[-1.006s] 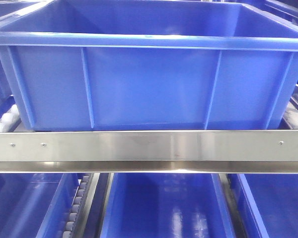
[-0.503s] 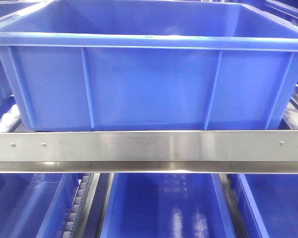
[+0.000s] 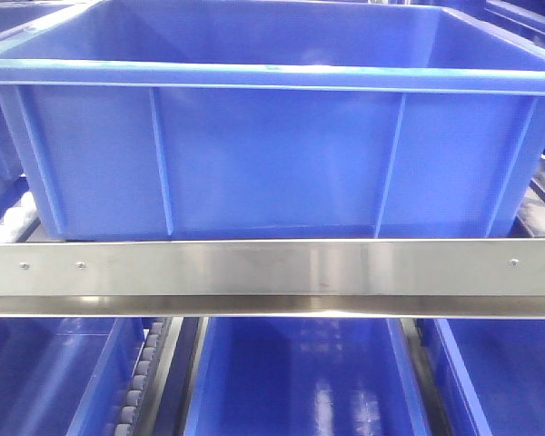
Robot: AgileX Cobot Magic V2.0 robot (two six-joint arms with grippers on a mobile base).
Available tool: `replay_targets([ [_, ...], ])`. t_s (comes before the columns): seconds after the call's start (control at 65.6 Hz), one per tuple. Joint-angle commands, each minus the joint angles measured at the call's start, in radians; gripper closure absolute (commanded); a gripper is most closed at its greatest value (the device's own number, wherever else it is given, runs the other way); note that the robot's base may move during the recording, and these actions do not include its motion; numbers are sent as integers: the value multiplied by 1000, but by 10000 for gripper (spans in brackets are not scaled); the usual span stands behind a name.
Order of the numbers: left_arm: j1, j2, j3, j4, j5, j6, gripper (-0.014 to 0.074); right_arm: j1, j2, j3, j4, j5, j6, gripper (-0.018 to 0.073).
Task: Grab silver tray and place in blue box
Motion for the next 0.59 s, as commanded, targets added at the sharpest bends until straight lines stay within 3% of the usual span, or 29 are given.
replay_targets([
  [0.0, 0, -41, -12, 1, -47, 0, 689, -2, -58, -1, -9, -54, -7, 508],
  [0.579, 0, -100, -2, 1, -57, -2, 689, -2, -127, 27, -9, -67, -7, 509],
])
